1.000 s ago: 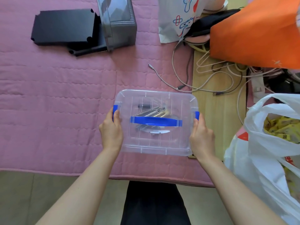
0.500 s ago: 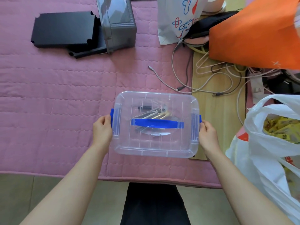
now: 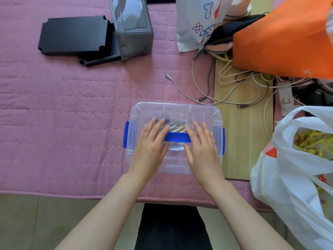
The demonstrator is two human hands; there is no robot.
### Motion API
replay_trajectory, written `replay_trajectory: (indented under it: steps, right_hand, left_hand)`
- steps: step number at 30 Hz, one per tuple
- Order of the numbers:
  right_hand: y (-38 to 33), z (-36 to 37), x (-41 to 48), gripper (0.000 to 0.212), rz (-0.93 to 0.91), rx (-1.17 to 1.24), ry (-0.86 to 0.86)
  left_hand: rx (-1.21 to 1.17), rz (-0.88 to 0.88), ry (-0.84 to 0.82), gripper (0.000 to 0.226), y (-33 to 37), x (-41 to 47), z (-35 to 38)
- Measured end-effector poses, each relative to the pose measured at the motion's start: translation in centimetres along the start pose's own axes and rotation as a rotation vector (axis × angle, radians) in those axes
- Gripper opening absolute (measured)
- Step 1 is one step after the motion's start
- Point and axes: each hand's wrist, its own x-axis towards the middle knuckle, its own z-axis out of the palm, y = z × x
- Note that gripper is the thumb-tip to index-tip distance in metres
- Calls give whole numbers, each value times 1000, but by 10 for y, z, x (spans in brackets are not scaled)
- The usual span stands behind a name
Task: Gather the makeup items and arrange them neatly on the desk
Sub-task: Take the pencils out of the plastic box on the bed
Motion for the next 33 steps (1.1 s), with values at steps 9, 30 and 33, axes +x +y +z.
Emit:
replay_trajectory:
  steps: [9,30,33]
  right_hand:
    - [-1,5,4,40,-12,-87,19]
    - [-13,-56,92,32,-7,13,59]
    - [-13,-62,117,32,7,27,44]
  left_hand:
    - [-45,-18,-5,35,5,4,10]
    - [-66,66,72,30,7,103,-37]
    - [-60,81,71,35,2,129,-40]
